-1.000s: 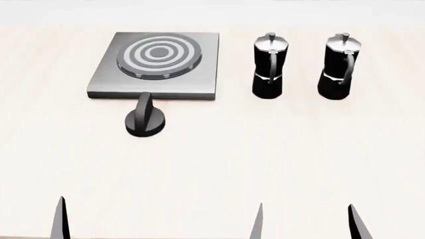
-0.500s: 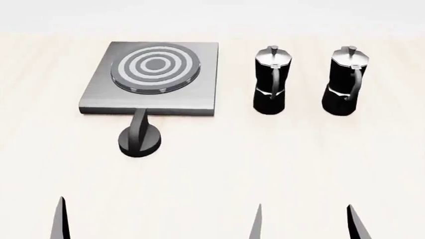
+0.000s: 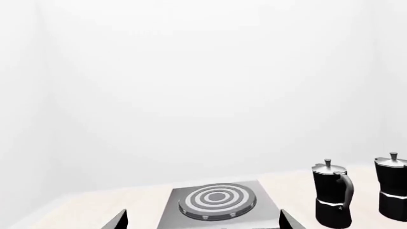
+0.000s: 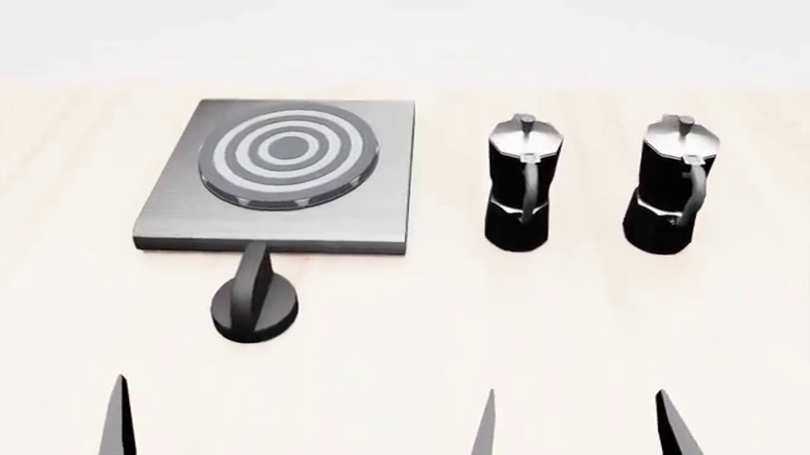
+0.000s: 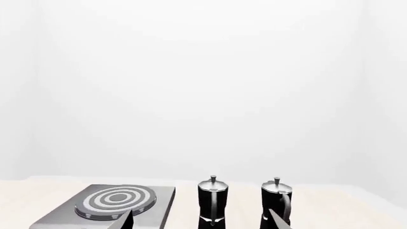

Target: Turn off the stove.

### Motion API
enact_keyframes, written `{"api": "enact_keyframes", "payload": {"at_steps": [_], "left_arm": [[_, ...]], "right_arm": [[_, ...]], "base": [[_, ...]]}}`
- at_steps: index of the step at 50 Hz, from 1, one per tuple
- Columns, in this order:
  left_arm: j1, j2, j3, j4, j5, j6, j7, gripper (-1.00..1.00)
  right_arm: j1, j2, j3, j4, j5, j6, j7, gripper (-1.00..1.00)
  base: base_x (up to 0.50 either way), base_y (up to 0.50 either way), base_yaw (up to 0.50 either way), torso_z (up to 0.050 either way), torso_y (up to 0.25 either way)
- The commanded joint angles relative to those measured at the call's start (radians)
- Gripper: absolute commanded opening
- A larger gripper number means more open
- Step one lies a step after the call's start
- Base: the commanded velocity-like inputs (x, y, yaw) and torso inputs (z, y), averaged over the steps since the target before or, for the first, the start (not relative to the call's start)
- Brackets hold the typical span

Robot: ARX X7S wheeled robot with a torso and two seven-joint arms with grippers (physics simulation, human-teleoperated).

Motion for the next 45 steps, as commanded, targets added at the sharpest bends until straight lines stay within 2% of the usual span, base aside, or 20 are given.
{"api": "enact_keyframes", "payload": {"at_steps": [1,45], "left_arm": [[-0.005,-0.008,0.008,-0.002,-0.006,-0.003,-0.011,1.0],[-0.004,-0.031,0.026,-0.009,-0.02,0.01,-0.037,1.0]], "right_arm": [[0.002,0.007,-0.001,0.001,0.011,0.001,0.008,1.0],[0.01,0.049,-0.029,0.001,0.033,0.001,0.06,1.0]], "base": [[0.19,0.0,0.0,0.0,0.0],[0.19,0.0,0.0,0.0,0.0]]}}
